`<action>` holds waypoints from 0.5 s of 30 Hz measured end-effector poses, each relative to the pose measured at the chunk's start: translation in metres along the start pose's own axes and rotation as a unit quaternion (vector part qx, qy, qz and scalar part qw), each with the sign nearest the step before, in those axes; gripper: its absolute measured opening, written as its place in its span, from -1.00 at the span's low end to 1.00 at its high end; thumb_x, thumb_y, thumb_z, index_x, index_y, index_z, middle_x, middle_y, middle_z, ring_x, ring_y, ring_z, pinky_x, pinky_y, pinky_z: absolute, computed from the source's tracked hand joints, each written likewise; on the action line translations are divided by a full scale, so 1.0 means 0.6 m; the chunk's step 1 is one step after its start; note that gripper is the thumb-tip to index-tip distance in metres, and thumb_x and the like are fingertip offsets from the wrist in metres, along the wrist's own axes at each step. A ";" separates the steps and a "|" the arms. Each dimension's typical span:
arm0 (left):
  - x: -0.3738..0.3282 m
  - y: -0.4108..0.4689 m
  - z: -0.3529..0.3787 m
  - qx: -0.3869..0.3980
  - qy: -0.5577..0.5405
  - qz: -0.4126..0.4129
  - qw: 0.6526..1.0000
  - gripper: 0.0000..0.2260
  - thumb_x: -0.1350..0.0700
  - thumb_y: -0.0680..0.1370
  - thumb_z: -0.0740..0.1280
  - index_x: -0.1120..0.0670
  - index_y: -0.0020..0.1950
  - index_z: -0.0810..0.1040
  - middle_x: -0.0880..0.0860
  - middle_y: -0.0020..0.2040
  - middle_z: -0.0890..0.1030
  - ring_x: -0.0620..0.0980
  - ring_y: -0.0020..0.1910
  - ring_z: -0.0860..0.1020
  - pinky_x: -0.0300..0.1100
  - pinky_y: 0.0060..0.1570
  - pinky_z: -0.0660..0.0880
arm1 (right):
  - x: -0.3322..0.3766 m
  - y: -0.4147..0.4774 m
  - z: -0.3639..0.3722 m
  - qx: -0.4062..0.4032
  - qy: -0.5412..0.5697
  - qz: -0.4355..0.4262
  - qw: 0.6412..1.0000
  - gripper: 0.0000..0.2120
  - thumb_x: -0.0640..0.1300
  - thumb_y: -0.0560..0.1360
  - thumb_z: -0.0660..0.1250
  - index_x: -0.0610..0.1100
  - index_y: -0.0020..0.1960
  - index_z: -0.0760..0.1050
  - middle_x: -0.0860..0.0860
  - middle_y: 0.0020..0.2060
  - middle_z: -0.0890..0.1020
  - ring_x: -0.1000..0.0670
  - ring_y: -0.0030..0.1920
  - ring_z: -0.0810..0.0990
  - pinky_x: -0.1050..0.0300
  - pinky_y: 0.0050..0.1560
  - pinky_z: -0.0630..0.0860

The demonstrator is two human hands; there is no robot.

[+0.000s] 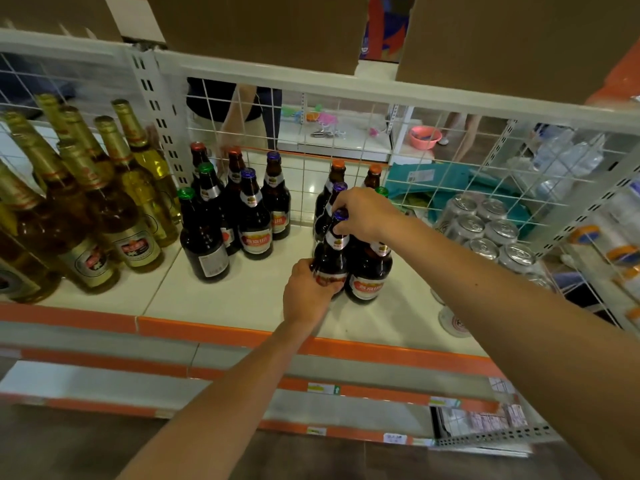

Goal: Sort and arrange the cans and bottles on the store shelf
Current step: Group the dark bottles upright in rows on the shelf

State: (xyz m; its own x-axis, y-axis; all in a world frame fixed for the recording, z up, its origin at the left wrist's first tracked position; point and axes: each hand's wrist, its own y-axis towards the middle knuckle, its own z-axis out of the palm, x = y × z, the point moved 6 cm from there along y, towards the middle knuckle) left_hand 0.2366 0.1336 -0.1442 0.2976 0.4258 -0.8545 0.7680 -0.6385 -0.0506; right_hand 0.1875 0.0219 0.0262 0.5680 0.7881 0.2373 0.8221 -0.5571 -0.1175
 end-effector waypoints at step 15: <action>0.003 0.023 -0.010 0.116 -0.013 -0.001 0.993 -0.13 -0.14 0.30 0.59 0.03 0.49 0.27 0.04 0.37 0.46 0.03 0.32 0.47 -0.02 0.25 0.47 | -0.039 -0.018 -0.035 -0.084 0.120 -0.013 0.989 -0.61 0.11 0.52 0.39 -0.10 0.25 0.55 -0.01 0.03 0.65 -0.03 0.02 0.61 0.00 0.09 0.55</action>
State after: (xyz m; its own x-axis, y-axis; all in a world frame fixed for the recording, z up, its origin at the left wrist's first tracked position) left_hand 0.2511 0.1293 -0.1434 0.2790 0.4124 -0.8672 0.6168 -0.7691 -0.1673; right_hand 0.1643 0.0039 0.0421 0.5040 0.7296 0.4623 0.8068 -0.5887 0.0494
